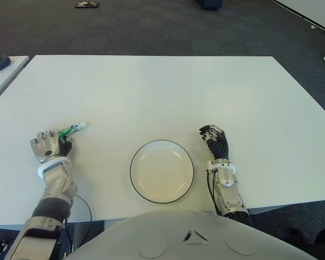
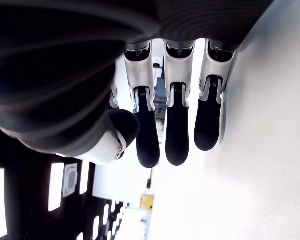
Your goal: Put the toothpaste on the table into the plate.
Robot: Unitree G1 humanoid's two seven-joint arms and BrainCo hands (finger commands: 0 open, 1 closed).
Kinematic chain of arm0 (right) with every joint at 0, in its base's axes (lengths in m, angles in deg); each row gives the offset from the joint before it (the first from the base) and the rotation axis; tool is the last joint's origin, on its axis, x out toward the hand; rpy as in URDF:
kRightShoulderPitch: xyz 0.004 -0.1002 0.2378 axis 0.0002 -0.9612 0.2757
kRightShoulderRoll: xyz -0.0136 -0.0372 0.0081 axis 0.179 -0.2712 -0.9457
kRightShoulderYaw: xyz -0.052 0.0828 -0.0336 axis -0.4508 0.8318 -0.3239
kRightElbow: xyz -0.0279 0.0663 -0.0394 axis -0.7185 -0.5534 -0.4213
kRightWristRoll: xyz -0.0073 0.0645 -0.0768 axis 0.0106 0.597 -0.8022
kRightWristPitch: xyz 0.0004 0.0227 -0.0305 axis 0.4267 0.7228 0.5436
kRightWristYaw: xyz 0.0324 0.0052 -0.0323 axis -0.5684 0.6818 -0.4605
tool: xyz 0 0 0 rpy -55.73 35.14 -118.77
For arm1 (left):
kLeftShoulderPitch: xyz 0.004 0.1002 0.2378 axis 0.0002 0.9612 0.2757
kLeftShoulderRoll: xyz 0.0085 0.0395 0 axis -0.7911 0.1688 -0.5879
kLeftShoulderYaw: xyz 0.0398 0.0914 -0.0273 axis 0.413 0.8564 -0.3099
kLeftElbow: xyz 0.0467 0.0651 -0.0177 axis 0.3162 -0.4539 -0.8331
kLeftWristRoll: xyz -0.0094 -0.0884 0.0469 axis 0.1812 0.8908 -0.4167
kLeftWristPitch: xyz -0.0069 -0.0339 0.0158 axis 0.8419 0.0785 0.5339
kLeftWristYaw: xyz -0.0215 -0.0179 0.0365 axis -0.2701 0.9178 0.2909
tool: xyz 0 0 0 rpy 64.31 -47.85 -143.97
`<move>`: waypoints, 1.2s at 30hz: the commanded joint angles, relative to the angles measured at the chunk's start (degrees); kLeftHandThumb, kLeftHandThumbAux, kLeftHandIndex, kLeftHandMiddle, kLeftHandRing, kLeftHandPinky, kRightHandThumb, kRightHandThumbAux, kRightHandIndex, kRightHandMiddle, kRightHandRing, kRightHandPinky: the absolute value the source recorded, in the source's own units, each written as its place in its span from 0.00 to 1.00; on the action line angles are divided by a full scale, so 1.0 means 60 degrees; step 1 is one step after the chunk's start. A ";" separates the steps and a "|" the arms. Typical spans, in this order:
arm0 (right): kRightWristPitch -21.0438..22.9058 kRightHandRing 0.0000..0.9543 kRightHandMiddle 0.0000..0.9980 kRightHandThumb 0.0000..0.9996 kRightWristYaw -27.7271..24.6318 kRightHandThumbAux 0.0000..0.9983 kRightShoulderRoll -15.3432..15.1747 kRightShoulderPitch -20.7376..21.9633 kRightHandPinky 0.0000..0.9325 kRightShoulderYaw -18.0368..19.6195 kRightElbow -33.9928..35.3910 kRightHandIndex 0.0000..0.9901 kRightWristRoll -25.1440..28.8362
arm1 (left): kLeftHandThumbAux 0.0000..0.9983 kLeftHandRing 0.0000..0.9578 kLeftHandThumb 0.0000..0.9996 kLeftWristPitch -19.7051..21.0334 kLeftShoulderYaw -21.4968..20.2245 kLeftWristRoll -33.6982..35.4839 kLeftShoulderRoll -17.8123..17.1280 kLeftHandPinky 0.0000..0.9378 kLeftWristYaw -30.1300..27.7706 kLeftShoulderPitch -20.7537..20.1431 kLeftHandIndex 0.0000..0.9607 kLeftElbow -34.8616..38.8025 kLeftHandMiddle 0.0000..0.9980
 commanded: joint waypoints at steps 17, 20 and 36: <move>0.0161 0.47 0.46 0.71 0.0043 0.73 -0.0003 -0.0076 0.49 0.0046 -0.0126 0.43 -0.0008 | 0.66 0.66 0.72 -0.2197 0.0256 0.2219 0.0495 0.67 0.0477 0.0943 0.46 -0.0691 0.64; 0.0167 0.46 0.46 0.71 0.0022 0.73 -0.0002 -0.0091 0.48 0.0047 -0.0096 0.43 0.0011 | 0.68 0.68 0.72 -0.2430 0.0188 0.2359 0.0490 0.68 0.0628 0.0993 0.46 -0.0689 0.66; 0.0245 0.46 0.46 0.71 0.0072 0.73 -0.0013 -0.0115 0.48 0.0043 -0.0069 0.43 -0.0055 | 0.69 0.72 0.72 -0.2948 0.0033 0.2837 0.0394 0.71 0.0721 0.1096 0.46 -0.0655 0.70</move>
